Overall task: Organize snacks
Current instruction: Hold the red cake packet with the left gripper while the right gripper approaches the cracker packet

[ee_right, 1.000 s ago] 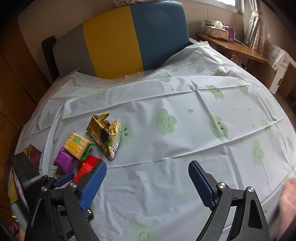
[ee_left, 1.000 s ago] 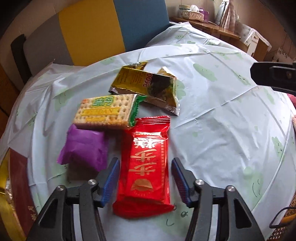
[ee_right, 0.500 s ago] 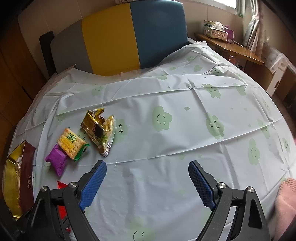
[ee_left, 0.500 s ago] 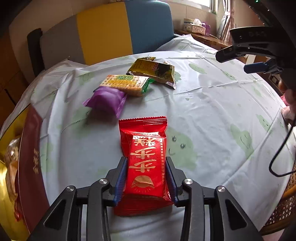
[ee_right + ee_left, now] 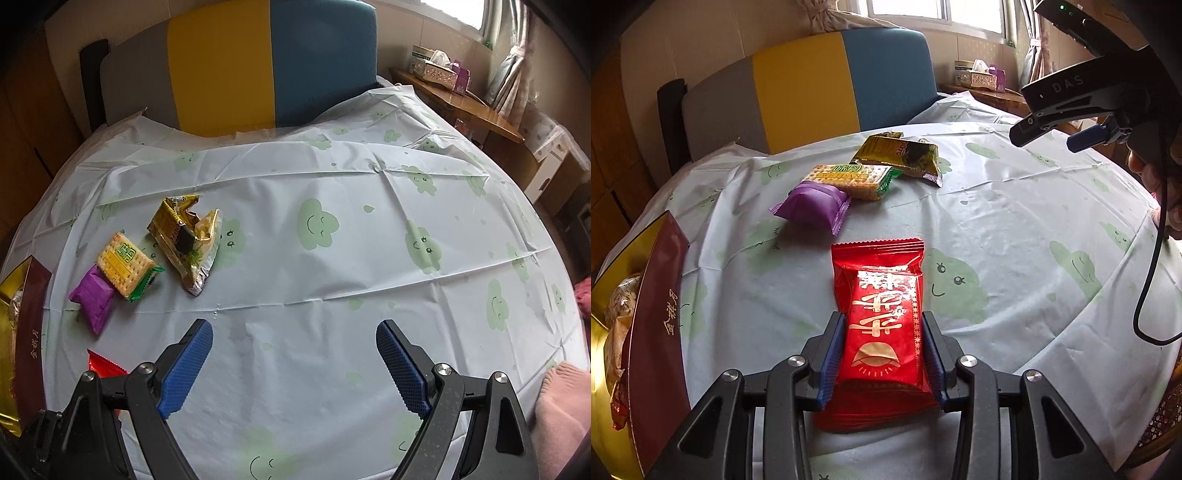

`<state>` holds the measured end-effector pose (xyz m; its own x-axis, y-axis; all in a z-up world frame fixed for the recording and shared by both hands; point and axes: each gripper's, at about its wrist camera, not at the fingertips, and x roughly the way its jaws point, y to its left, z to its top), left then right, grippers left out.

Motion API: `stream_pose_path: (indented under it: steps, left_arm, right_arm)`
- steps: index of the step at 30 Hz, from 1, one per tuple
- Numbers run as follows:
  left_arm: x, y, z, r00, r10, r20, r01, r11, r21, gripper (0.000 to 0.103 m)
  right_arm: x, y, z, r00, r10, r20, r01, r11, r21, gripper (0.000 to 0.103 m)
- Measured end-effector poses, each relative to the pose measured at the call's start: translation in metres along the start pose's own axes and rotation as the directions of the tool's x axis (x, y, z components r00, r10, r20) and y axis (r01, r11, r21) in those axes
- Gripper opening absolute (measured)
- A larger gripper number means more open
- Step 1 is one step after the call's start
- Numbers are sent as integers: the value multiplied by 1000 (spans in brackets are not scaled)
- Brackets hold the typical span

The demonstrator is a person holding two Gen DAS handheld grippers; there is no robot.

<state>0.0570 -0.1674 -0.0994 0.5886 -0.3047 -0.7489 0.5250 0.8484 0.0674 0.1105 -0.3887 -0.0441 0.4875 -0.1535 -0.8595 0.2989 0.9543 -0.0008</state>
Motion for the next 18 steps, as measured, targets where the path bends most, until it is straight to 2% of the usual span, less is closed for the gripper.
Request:
stream_pose_path:
  steps: [18]
  left_arm:
    - [-2, 1, -4, 999, -4, 32, 4, 1000, -16, 42]
  right_arm:
    - [10, 10, -2, 999, -14, -29, 13, 998, -56, 91]
